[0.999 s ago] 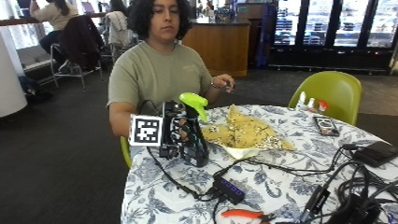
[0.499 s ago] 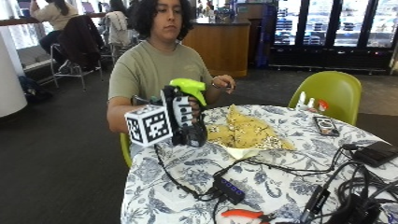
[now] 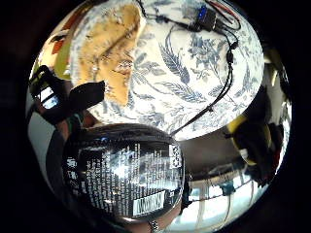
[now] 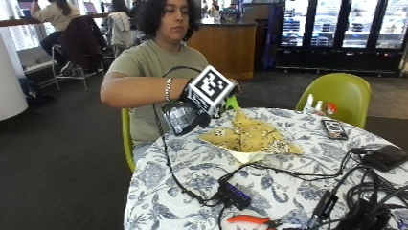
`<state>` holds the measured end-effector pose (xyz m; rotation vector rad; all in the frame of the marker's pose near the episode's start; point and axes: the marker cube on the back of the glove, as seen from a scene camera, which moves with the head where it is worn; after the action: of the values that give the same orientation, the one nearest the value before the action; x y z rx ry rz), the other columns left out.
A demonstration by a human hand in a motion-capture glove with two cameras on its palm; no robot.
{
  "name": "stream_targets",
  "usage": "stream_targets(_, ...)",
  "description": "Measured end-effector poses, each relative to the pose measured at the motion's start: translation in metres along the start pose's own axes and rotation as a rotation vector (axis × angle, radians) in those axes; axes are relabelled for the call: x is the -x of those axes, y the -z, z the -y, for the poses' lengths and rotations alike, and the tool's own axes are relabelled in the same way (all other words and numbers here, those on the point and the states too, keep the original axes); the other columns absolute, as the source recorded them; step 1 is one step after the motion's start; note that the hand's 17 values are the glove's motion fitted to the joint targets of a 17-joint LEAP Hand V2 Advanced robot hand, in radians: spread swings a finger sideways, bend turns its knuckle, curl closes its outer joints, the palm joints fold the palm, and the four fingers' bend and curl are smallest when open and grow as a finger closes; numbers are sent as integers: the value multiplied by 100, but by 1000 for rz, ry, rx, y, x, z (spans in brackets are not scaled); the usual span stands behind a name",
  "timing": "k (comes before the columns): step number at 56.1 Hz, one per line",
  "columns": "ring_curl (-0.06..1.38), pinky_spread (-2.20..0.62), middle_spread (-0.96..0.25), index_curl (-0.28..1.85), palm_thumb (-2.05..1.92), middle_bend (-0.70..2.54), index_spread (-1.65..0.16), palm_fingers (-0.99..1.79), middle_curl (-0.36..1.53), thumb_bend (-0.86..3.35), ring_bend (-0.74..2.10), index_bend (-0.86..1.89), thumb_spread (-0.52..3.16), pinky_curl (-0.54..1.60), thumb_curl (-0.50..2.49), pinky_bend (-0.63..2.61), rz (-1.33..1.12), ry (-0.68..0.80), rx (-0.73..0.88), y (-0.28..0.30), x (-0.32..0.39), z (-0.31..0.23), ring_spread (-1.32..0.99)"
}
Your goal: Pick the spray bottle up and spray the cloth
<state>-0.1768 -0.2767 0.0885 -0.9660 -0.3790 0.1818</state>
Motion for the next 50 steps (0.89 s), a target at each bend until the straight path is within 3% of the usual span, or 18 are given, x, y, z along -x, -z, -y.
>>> stream_targets(14, 48, -17, -11, 55, 105, 71, -23, 133, 56, -2, 69, 38, 45, 41, 74, 37, -125, -172, 200, -56, -15, 55, -15)
stream_targets(24, 48, -17, -11, 57, 105, 71, -23, 132, 57, -2, 69, 38, 46, 41, 77, 36, -123, -180, 220, -58, -10, 51, -14)
stream_targets(39, 48, -15, -11, 59, 105, 71, -23, 132, 57, -2, 68, 36, 47, 42, 79, 35, -178, -120, 128, -11, 21, 18, -14)
stream_targets(50, 49, -15, -11, 60, 104, 71, -23, 132, 57, -2, 68, 35, 47, 42, 81, 34, -221, -209, 197, -36, 4, 53, -14)
